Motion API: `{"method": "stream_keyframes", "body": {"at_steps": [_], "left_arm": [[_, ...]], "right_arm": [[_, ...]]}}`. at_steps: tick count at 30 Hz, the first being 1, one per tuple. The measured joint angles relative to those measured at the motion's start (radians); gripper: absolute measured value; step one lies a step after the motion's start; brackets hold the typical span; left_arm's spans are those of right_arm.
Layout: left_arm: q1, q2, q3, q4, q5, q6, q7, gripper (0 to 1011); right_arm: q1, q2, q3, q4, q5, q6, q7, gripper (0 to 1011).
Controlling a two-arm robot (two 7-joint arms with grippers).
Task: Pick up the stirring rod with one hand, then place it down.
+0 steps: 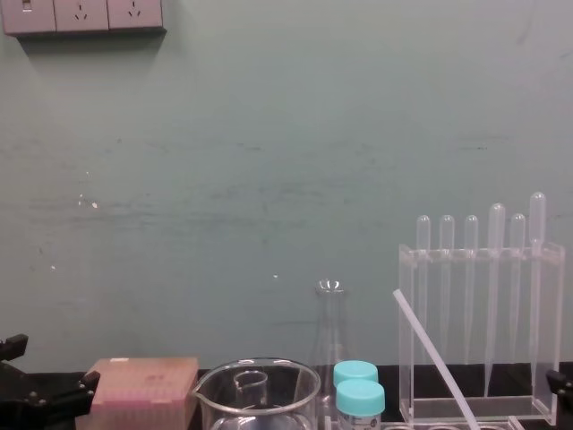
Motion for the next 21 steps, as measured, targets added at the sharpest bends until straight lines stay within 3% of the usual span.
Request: {"method": "stream_keyframes", "body": {"at_steps": [21], "left_arm": [[0.0,0.0,0.0,0.0,0.0,0.0,0.0,1000]], "right_arm": [[0.0,0.0,0.0,0.0,0.0,0.0,0.0,1004]]}}
